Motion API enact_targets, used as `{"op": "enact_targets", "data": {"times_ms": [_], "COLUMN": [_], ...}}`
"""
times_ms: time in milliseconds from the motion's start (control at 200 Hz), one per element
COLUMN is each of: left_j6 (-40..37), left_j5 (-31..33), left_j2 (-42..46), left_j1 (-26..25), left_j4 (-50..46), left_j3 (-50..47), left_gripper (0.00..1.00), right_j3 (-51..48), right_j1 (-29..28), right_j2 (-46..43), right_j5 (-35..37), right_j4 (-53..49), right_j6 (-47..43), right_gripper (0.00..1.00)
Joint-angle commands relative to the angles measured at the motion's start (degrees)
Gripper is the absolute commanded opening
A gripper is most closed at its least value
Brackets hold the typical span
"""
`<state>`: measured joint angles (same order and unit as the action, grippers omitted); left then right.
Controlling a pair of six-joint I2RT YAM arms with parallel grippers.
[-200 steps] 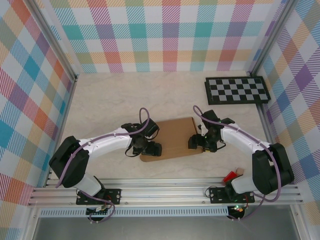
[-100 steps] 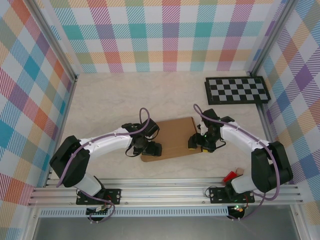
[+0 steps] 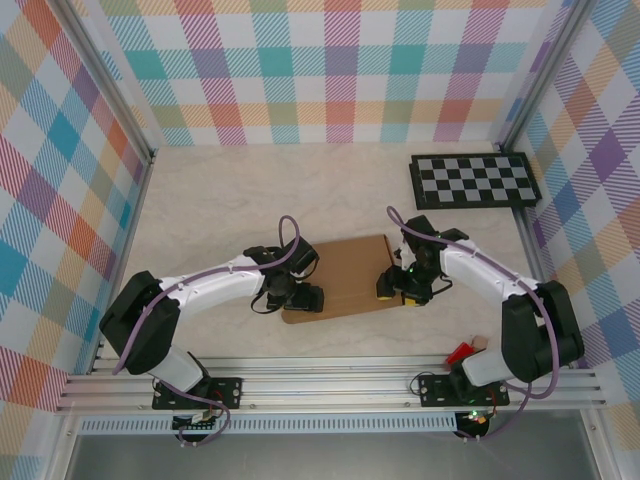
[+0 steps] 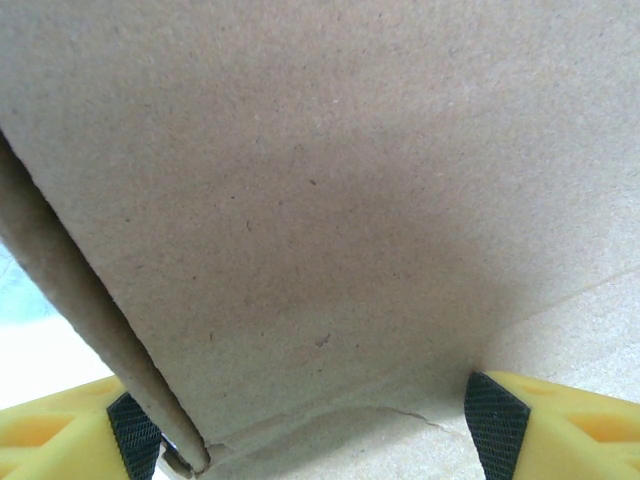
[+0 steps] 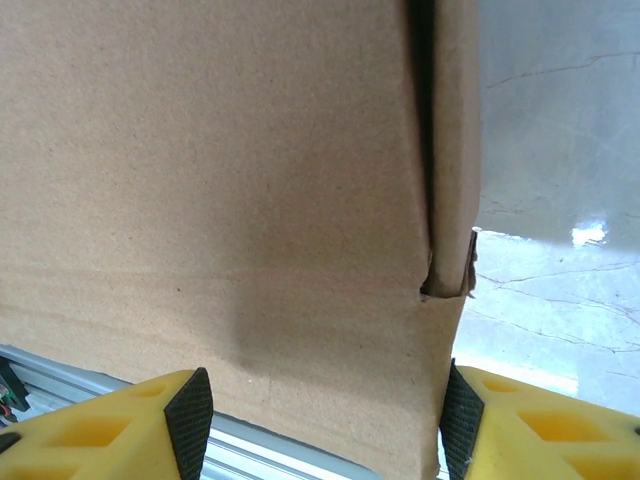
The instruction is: Fold the paper box
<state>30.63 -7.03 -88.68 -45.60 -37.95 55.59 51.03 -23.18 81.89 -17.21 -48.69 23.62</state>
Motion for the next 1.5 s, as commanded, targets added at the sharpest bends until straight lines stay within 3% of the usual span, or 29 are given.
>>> {"op": "enact_targets", "data": {"times_ms": [0, 390, 635, 865, 1090, 1320, 1495], "left_j6": [1.3, 1.0, 0.7, 1.0, 0.6, -0.1, 2.3], "left_j5": [0.1, 0.6, 0.6, -0.1, 2.5, 4.5, 1.2], "left_j2": [-1.8, -2.1, -2.4, -2.5, -1.1, 1.6, 5.4], "left_j1": [0.3, 0.3, 0.3, 0.3, 0.3, 0.7, 0.6], "left_j4": [-0.3, -0.5, -0.4, -0.2, -3.8, -8.6, -9.8], "left_j3": [-0.4, -0.1, -0.2, 0.3, 3.3, 6.1, 3.6], "left_gripper": [0.81, 0.81, 0.81, 0.8, 0.87, 0.88, 0.85], "right_j3": [2.3, 3.2, 3.3, -1.7, -3.6, -5.2, -5.1], "right_j1": [-0.3, -0.3, -0.3, -0.3, -0.3, -0.3, -0.3], "right_j2": [0.4, 0.4, 0.3, -1.6, -1.4, -1.5, -1.6], "right_j5": [-7.2, -9.9, 0.9, -1.2, 4.3, 6.3, 5.7], "right_j4": [-1.6, -2.4, -4.6, 4.5, 4.9, 5.8, 5.8], "right_j6": [-1.1, -2.2, -5.5, -6.5, -6.2, -5.2, -4.3], "right_gripper": [0.62, 0.56, 0.59, 0.58, 0.56, 0.56, 0.56]}}
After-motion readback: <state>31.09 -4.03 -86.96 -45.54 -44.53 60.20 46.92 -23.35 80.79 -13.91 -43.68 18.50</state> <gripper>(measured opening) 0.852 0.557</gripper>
